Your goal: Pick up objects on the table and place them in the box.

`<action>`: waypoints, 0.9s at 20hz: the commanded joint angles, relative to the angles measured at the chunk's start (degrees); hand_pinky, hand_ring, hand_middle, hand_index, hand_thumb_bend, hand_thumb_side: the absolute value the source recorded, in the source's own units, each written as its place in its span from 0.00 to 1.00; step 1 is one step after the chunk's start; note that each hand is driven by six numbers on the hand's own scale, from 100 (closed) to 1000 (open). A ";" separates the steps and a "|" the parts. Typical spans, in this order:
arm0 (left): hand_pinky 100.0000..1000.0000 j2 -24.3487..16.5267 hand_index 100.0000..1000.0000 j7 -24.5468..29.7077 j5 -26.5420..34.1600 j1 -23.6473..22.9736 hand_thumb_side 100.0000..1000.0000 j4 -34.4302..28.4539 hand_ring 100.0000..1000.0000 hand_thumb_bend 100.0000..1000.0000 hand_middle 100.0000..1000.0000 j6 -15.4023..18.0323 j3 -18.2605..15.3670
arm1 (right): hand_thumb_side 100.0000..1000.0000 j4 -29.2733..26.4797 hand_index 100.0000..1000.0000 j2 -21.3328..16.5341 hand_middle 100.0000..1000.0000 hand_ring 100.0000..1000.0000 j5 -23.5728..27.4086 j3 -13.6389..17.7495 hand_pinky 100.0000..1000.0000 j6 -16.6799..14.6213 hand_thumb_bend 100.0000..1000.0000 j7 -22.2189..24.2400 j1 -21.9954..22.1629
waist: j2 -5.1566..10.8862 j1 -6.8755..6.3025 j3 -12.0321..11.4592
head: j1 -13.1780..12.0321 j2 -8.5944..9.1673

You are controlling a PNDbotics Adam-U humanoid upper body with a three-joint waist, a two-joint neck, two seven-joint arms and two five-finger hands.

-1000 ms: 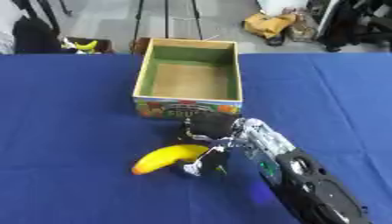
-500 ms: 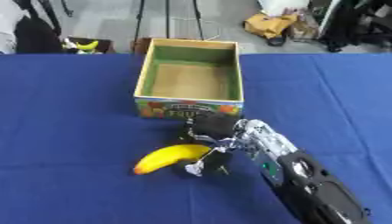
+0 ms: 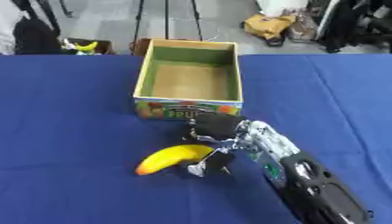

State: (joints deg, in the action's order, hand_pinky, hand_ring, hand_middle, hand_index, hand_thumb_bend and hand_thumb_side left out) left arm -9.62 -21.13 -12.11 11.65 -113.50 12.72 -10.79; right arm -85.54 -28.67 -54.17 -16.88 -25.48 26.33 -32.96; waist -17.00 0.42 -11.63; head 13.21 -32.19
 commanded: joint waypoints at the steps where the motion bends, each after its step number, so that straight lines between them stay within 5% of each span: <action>1: 0.36 -1.40 0.59 -0.16 0.21 0.28 1.00 -1.09 0.36 0.00 0.42 0.05 -0.06 | 0.59 -0.54 0.62 -2.18 0.35 0.63 0.53 0.64 0.61 0.29 0.00 -0.05 0.08 | 1.01 -0.32 0.15 | -0.16 -0.02; 18: 0.36 -1.52 0.59 -0.17 0.21 0.07 1.00 -1.09 0.36 0.00 0.42 0.06 0.02 | 0.54 -3.63 0.61 -3.85 0.33 0.61 3.48 1.58 0.61 2.07 0.00 -1.22 -0.01 | 1.30 -0.41 0.31 | -0.20 -0.03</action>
State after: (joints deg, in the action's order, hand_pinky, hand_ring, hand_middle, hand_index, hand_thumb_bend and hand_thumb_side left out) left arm -9.65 -21.19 -12.10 11.53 -113.50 12.71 -10.79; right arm -87.63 -30.77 -51.42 -16.20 -23.71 25.27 -32.00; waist -16.89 0.14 -11.33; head 13.17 -32.19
